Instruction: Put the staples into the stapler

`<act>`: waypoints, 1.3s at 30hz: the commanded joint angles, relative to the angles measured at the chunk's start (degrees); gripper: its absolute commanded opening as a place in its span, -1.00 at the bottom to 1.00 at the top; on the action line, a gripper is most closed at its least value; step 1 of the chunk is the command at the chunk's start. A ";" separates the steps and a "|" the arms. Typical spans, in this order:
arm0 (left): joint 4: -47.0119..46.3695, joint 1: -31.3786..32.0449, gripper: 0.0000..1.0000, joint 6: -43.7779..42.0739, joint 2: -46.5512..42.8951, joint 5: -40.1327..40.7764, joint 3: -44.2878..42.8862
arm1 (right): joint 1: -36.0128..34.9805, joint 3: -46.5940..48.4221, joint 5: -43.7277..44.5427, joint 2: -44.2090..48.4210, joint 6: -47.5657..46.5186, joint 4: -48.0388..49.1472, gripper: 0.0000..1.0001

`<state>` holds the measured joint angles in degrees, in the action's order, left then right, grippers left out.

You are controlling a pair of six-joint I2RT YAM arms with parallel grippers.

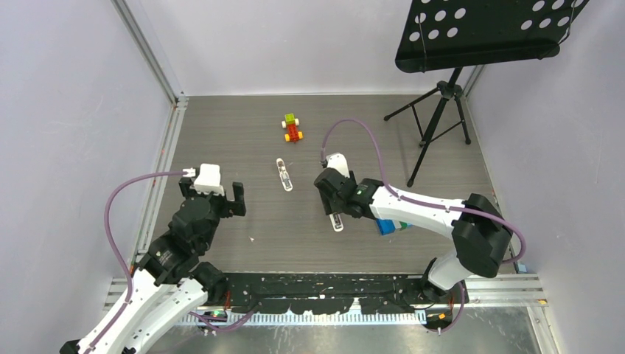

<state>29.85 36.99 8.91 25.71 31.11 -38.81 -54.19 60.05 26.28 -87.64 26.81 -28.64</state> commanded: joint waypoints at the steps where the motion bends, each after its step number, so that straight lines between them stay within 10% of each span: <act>1: -2.24 -0.32 0.99 -1.30 -1.76 3.51 0.54 | -0.81 -1.96 0.80 -0.46 3.30 6.00 0.22; 18: -2.07 -0.29 0.99 -1.52 -1.90 4.83 1.18 | -1.00 -6.41 -0.18 -7.36 4.14 15.55 -0.06; 27: -2.16 -0.32 0.99 -1.78 -1.57 5.44 1.62 | -1.00 -7.03 1.05 -7.94 2.49 16.87 -0.58; 39: -2.38 -0.34 0.99 -0.82 -1.71 4.31 1.48 | -0.34 8.22 2.16 -15.73 -6.48 17.01 -0.69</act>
<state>29.52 36.99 8.03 24.14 35.31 -37.34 -54.83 60.20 26.13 -100.27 23.92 -15.18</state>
